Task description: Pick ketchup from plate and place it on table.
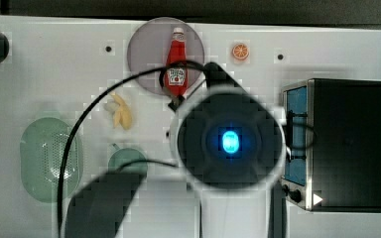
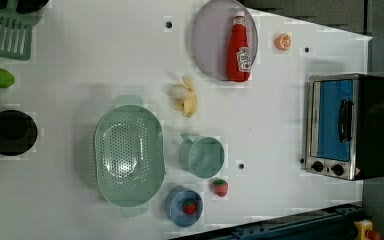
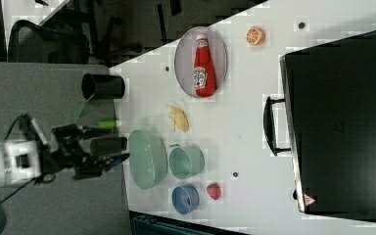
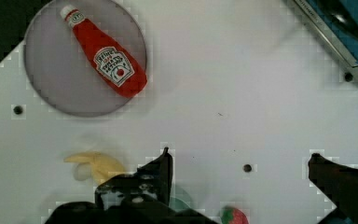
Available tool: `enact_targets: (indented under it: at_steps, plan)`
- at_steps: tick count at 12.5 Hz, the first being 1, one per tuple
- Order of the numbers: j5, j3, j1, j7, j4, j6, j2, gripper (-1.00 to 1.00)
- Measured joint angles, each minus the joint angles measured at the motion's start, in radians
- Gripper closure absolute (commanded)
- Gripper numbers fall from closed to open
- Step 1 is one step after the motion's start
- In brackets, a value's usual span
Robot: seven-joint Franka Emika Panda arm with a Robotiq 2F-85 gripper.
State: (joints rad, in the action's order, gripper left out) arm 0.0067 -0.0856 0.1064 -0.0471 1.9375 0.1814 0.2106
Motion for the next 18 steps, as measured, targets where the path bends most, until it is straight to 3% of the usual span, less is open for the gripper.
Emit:
enact_targets:
  at_steps: [9, 15, 18]
  plan:
    - [0.004, -0.041, -0.027, -0.014, 0.032, 0.406, -0.456, -1.0]
    - [-0.003, -0.062, -0.035, -0.341, -0.039, 0.55, -0.672, -1.0]
    - [-0.003, -0.059, -0.036, -0.513, -0.137, 0.559, -0.79, -1.0]
